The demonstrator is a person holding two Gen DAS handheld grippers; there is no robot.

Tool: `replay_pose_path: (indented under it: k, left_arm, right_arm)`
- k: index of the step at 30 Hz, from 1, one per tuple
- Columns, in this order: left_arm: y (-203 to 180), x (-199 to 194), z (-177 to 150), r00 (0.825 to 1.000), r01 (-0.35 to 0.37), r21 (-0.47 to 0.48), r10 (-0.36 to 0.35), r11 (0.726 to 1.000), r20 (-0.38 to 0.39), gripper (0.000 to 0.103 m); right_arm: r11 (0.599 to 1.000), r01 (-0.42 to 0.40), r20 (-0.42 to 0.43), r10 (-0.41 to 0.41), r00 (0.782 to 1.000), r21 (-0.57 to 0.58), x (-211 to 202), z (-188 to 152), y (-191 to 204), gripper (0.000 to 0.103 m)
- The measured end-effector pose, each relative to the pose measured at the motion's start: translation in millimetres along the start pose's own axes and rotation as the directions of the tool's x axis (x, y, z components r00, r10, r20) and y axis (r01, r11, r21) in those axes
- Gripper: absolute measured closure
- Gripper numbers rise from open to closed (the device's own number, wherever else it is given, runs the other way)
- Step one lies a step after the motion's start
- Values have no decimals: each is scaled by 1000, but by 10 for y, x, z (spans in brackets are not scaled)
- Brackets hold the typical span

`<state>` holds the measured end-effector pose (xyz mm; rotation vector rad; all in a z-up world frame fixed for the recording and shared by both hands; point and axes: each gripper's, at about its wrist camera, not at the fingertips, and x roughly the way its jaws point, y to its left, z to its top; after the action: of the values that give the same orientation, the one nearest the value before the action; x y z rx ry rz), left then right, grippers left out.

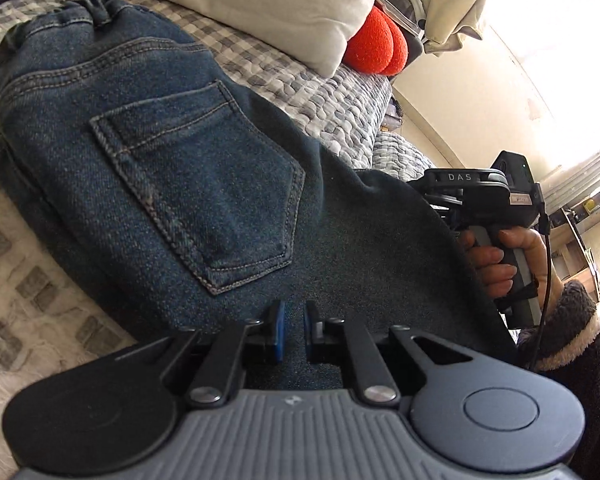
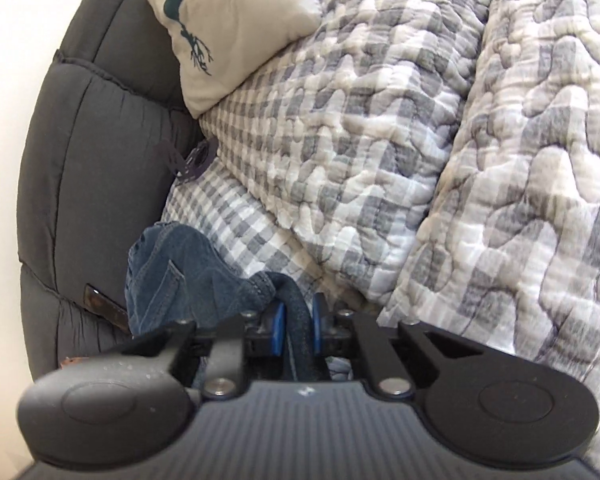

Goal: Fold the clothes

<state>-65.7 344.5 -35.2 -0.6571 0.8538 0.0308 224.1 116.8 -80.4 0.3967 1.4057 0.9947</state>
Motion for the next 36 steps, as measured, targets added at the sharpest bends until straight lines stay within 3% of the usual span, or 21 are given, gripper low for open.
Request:
replay_pose_path:
  k: [4, 6, 8, 12, 13, 14, 15, 17, 19, 24, 27, 28, 29, 30, 32, 33, 36]
  left_arm:
    - [89, -174, 1, 1000, -9, -22, 10, 1000, 24, 88]
    - [133, -278, 8, 999, -6, -35, 7, 999, 37, 81]
    - [170, -427, 21, 998, -10, -50, 14, 999, 66, 78]
    - [274, -616, 57, 992, -40, -85, 50, 996, 118, 75]
    - [312, -647, 70, 990, -41, -101, 54, 994, 128, 70]
    - [351, -676, 84, 987, -63, -124, 80, 990, 140, 51]
    - [385, -714, 85, 981, -93, -137, 114, 986, 156, 38]
    - [451, -752, 104, 969, -139, -164, 168, 977, 180, 37]
    - [523, -738, 151, 969, -132, -181, 166, 974, 185, 34]
    - [797, -596, 308, 957, -176, -249, 225, 952, 184, 33]
    - [954, -540, 334, 961, -94, -304, 165, 948, 220, 34]
    - [1019, -533, 334, 961, -50, -332, 136, 942, 242, 34]
    - [1074, -530, 324, 958, -21, -355, 121, 935, 260, 48]
    - [1105, -525, 314, 955, -2, -370, 111, 929, 274, 71]
    - [1159, -557, 266, 944, 48, -395, 88, 917, 318, 80]
    - [1186, -573, 242, 937, 73, -407, 76, 911, 340, 82]
    - [1063, -693, 241, 909, 66, -352, 89, 934, 407, 83]
  right_arm:
    - [997, 38, -15, -39, 999, -63, -52, 39, 81, 79]
    - [992, 85, 7, -84, 996, -92, -128, 58, 82, 77]
    - [985, 133, 42, -129, 991, -110, -226, 74, 84, 63]
    - [991, 111, 83, -105, 991, -75, -380, 87, 37, 58]
    - [995, 78, 75, -73, 995, -68, -372, 72, 36, 53]
    - [997, 45, 64, -41, 997, -60, -345, 58, 32, 46]
    - [999, 21, 53, -18, 998, -49, -300, 51, 24, 43]
    - [998, 15, 38, -12, 999, -54, -195, 47, 49, 39]
    - [997, 26, 28, -25, 999, -71, -106, 51, 100, 37]
    - [989, 66, -4, -67, 998, -129, 102, 43, 260, 37]
    - [983, 82, -10, -85, 996, -164, 242, 26, 319, 39]
    - [984, 80, -11, -83, 997, -156, 273, 24, 309, 46]
    - [987, 76, -14, -79, 997, -140, 298, 23, 285, 58]
    - [990, 71, -13, -73, 997, -125, 315, 21, 264, 62]
    - [991, 60, 18, -58, 998, -118, 301, 6, 255, 75]
    - [991, 52, 47, -47, 998, -124, 250, -6, 269, 77]
    - [987, 41, 137, -19, 990, -158, 103, 11, 386, 83]
